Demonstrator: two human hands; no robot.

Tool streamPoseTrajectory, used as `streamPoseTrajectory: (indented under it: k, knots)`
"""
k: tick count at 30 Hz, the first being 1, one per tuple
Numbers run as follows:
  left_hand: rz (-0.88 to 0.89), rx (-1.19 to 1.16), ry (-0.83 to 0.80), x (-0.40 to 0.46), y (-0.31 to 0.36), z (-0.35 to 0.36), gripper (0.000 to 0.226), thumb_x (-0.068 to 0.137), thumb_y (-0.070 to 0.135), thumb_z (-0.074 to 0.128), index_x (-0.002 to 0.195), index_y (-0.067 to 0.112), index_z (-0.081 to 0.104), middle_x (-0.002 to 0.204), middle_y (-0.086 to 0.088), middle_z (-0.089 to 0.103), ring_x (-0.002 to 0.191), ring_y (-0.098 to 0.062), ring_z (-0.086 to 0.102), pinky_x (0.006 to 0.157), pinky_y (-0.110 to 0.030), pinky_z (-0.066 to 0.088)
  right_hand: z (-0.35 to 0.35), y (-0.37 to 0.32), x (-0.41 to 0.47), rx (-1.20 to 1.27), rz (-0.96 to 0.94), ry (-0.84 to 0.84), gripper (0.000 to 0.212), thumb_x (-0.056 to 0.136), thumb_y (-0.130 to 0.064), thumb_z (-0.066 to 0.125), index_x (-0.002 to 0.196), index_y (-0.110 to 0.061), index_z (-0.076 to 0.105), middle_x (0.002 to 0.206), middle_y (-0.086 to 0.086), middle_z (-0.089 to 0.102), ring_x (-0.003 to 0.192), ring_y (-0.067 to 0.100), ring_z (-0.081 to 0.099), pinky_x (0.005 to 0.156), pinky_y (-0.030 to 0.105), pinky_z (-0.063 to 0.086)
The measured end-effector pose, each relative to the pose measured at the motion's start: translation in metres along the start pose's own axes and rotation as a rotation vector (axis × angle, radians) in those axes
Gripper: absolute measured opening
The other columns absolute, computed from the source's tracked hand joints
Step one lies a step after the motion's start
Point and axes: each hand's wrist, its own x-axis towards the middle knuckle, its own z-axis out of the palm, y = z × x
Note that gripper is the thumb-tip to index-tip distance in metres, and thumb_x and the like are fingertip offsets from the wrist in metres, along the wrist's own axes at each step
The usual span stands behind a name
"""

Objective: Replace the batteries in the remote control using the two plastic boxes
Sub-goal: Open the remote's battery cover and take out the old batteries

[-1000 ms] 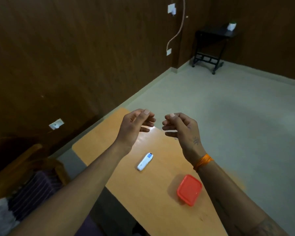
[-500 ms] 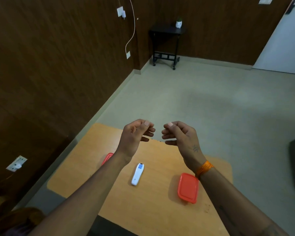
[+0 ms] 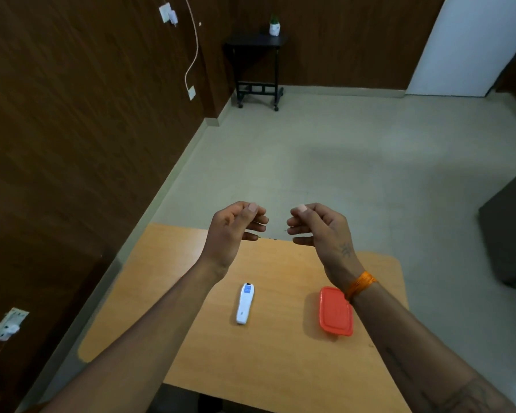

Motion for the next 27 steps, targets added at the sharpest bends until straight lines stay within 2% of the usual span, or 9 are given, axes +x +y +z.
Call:
streamPoseTrajectory:
  k: [5, 9, 15, 22, 27]
  knots:
    - [-0.007, 0.021, -0.147, 0.027, -0.020, -0.036, 0.043, 0.101, 0.042, 0.050, 0.108, 0.007, 0.073, 0.101, -0.012, 0.077, 0.096, -0.032, 0.074, 0.080, -0.042, 0.060, 0.041, 0.017, 0.002, 0.012, 0.019, 0.133, 0.028, 0.104, -0.032, 0.058, 0.101, -0.009, 0.074, 0.094, 0.012, 0.077, 0.090, 0.029, 0.075, 0.074, 0.035, 0.062]
    - [-0.028, 0.044, -0.270, 0.053, -0.034, -0.069, 0.043, 0.099, 0.044, 0.052, 0.107, 0.008, 0.074, 0.100, -0.012, 0.078, 0.094, -0.029, 0.075, 0.078, -0.039, 0.059, 0.084, 0.037, 0.004, 0.031, 0.060, 0.218, 0.027, 0.104, -0.031, 0.060, 0.101, -0.008, 0.074, 0.093, 0.012, 0.077, 0.085, 0.024, 0.075, 0.074, 0.038, 0.062]
    - [-0.055, 0.046, -0.352, 0.076, -0.078, -0.102, 0.043, 0.099, 0.044, 0.053, 0.107, 0.008, 0.074, 0.099, -0.011, 0.078, 0.095, -0.031, 0.074, 0.078, -0.040, 0.058, 0.130, 0.073, 0.017, 0.019, 0.081, 0.258, 0.026, 0.104, -0.031, 0.060, 0.101, -0.009, 0.074, 0.094, 0.011, 0.077, 0.088, 0.027, 0.075, 0.073, 0.035, 0.062]
    - [-0.099, 0.047, -0.322, 0.085, -0.193, -0.113, 0.042, 0.099, 0.043, 0.053, 0.107, 0.008, 0.074, 0.100, -0.011, 0.078, 0.095, -0.030, 0.074, 0.080, -0.041, 0.059, 0.141, 0.176, 0.036, -0.012, 0.120, 0.251, 0.025, 0.104, -0.030, 0.059, 0.102, -0.009, 0.074, 0.091, 0.008, 0.077, 0.083, 0.019, 0.075, 0.073, 0.035, 0.064]
    - [-0.067, 0.025, -0.273, 0.086, -0.294, -0.118, 0.043, 0.099, 0.043, 0.052, 0.108, 0.006, 0.072, 0.100, -0.012, 0.077, 0.095, -0.033, 0.073, 0.078, -0.040, 0.059, 0.144, 0.282, 0.049, -0.034, 0.139, 0.216, 0.025, 0.104, -0.032, 0.059, 0.103, -0.012, 0.074, 0.091, 0.007, 0.078, 0.085, 0.022, 0.076, 0.074, 0.035, 0.064]
